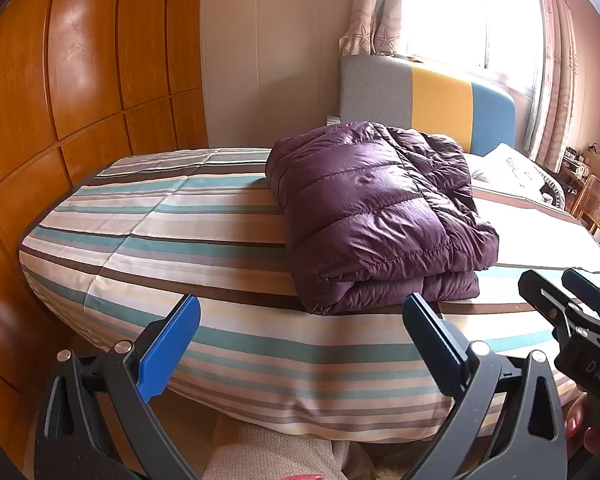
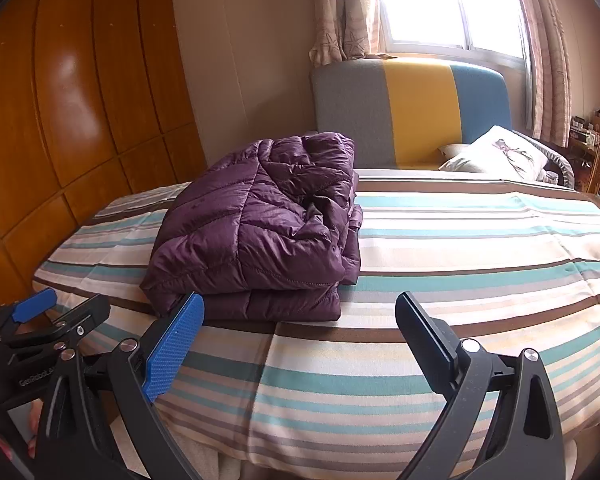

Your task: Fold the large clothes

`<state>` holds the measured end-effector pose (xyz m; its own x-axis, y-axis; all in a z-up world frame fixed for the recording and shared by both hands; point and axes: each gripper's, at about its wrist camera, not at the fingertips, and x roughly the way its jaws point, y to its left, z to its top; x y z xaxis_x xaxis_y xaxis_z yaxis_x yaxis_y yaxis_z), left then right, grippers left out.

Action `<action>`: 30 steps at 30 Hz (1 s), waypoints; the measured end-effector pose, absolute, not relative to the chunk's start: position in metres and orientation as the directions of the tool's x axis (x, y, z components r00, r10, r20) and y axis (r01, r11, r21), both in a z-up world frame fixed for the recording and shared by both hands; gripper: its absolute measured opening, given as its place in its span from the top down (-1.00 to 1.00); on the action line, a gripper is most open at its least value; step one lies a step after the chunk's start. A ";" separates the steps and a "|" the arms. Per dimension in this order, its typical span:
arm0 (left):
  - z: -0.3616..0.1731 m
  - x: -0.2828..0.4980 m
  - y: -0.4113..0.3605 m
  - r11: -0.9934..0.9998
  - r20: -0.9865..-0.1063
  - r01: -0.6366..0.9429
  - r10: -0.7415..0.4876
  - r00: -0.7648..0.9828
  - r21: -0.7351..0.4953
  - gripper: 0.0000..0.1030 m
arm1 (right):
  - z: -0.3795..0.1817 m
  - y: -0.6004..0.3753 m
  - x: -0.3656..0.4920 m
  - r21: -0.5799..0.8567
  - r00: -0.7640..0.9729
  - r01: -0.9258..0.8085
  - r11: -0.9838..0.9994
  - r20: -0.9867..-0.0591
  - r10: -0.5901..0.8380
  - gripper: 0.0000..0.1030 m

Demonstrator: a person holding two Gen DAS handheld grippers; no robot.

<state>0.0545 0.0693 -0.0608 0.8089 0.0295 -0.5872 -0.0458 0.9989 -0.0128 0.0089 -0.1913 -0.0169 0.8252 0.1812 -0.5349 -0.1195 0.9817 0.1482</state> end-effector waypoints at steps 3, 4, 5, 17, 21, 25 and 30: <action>-0.061 0.055 0.069 0.999 -0.588 -0.047 0.030 0.808 -0.013 -0.96 | -0.017 -0.191 0.009 0.148 0.826 -0.120 0.982 -0.534 0.182 -0.86; -0.061 0.055 0.070 0.999 -0.588 -0.046 0.030 0.808 -0.013 -0.96 | -0.017 -0.191 0.009 0.148 0.826 -0.122 0.982 -0.533 0.183 -0.86; -0.061 0.055 0.070 0.999 -0.588 -0.047 0.031 0.808 -0.012 -0.96 | -0.017 -0.191 0.009 0.145 0.825 -0.122 0.982 -0.534 0.182 -0.86; -0.062 0.056 0.071 0.999 -0.587 -0.050 0.031 0.809 -0.016 -0.96 | -0.018 -0.189 0.011 0.139 0.821 -0.125 0.982 -0.541 0.181 -0.86; -0.061 0.056 0.071 0.999 -0.588 -0.048 0.029 0.808 -0.017 -0.96 | -0.017 -0.189 0.010 0.140 0.822 -0.125 0.982 -0.540 0.182 -0.86; -0.061 0.056 0.072 0.999 -0.585 -0.051 0.031 0.810 -0.018 -0.96 | -0.017 -0.188 0.010 0.140 0.822 -0.125 0.982 -0.540 0.182 -0.86; -0.058 0.052 0.069 0.999 -0.569 -0.047 0.029 0.822 -0.016 -0.96 | -0.017 -0.189 0.010 0.141 0.820 -0.126 0.982 -0.542 0.183 -0.86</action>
<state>0.0516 0.0688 -0.0585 0.8216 0.0295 -0.5693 -0.0468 0.9988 -0.0158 0.0103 -0.1886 -0.0172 0.8201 0.1832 -0.5422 -0.1264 0.9820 0.1406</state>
